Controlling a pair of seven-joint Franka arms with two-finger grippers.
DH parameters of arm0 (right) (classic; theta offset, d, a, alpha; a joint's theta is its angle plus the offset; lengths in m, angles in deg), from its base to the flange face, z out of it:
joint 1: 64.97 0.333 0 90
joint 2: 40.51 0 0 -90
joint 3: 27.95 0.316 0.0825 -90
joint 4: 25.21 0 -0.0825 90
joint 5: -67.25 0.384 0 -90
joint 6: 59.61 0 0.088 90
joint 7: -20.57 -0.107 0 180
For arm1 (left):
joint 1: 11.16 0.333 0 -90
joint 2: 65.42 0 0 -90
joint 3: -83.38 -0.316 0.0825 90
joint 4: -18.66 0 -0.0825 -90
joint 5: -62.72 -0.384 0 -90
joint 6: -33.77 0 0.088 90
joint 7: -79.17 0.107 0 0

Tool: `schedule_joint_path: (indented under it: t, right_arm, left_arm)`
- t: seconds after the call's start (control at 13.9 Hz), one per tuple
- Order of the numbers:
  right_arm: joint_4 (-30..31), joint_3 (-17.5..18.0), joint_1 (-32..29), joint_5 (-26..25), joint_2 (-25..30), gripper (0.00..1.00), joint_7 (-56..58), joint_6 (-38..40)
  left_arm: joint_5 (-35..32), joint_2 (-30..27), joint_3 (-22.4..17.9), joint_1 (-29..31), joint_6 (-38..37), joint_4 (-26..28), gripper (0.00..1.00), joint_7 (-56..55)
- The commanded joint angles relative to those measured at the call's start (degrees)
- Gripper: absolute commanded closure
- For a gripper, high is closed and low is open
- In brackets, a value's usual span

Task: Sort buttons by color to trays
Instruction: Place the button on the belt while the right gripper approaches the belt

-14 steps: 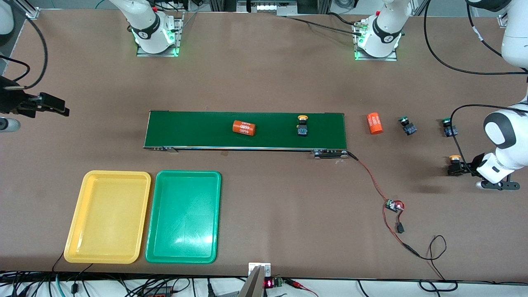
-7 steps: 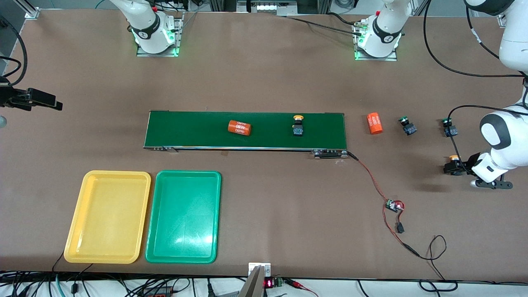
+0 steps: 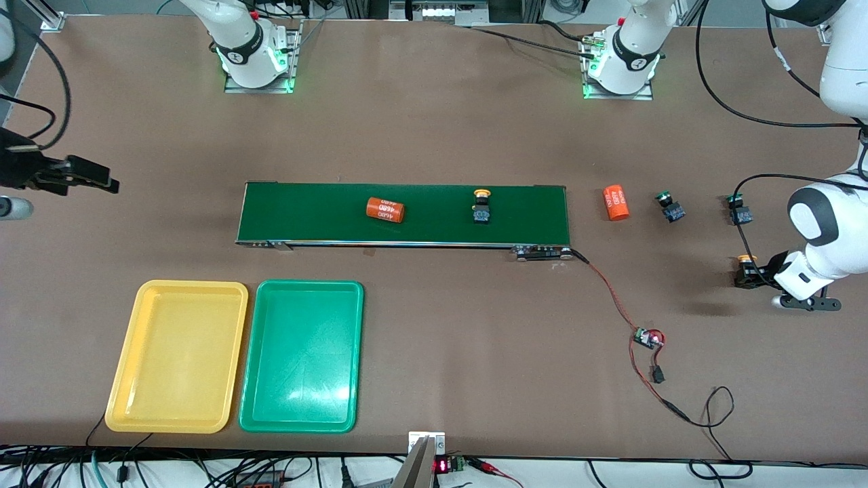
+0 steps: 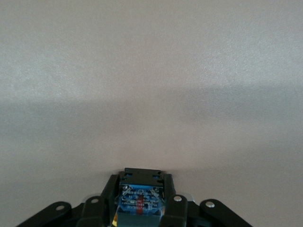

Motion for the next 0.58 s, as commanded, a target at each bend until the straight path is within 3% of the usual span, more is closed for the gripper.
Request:
schedule_joint_path:
  t: [0.0,0.22,0.5]
  right_arm:
    - [8.5,0.1,2.4,0.9,6.7,0.00,-4.6,-5.0]
    - [18.7,1.4,4.7,0.7,12.7,0.00,-6.8,-10.8]
    - [34.4,10.8,4.6,0.5,19.9,0.00,-13.0,-23.5]
  left_arm:
    - [-0.4,-1.2,0.3,0.0,-1.0,-0.3,1.00,0.6]
    - [-0.5,-5.8,1.2,0.0,-7.9,0.1,1.00,1.1]
    - [-0.3,-12.3,6.0,-1.9,-24.9,0.1,1.00,-3.5]
